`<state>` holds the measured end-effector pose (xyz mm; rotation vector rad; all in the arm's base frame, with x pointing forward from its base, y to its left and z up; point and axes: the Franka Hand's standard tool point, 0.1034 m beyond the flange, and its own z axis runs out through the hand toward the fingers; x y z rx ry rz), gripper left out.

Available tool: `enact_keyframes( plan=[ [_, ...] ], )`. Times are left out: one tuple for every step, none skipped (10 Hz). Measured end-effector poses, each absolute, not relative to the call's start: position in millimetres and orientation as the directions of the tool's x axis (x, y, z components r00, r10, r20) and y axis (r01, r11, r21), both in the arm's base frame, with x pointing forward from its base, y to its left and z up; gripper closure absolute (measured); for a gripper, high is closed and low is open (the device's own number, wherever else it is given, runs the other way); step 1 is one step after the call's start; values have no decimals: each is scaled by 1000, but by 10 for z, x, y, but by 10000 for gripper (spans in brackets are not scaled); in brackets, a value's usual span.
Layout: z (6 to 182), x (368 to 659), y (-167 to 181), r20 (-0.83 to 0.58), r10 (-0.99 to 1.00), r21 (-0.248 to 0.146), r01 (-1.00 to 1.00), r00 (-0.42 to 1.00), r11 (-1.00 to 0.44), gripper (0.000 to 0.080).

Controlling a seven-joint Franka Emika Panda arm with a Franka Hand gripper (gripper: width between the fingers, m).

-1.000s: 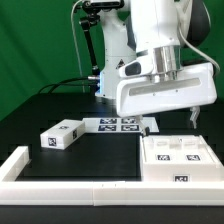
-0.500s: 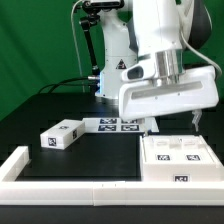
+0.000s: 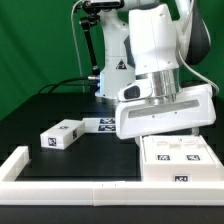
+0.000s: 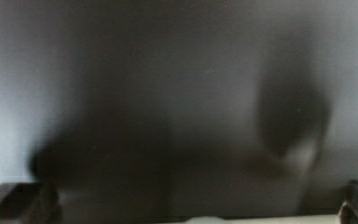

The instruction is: Assemble cabinet

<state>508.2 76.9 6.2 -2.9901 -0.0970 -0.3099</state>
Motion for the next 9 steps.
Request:
enact_keyframes(
  plan=[
    [61, 5121, 749, 214, 56, -125, 84, 975, -989, 2],
    [59, 5140, 743, 216, 57, -124, 86, 975, -989, 2],
    [54, 5137, 735, 218, 67, -122, 95, 974, -988, 25],
    [55, 5136, 726, 224, 72, -119, 101, 972, -988, 25],
    [55, 5131, 720, 230, 80, -116, 109, 970, -987, 243],
    [53, 5128, 712, 231, 87, -114, 116, 969, -987, 243],
    [52, 5127, 703, 232, 94, -111, 122, 968, -986, 435],
    [47, 5119, 691, 231, 100, -109, 128, 968, -986, 585],
    [45, 5120, 665, 232, 111, -105, 139, 966, -985, 585]
  ],
)
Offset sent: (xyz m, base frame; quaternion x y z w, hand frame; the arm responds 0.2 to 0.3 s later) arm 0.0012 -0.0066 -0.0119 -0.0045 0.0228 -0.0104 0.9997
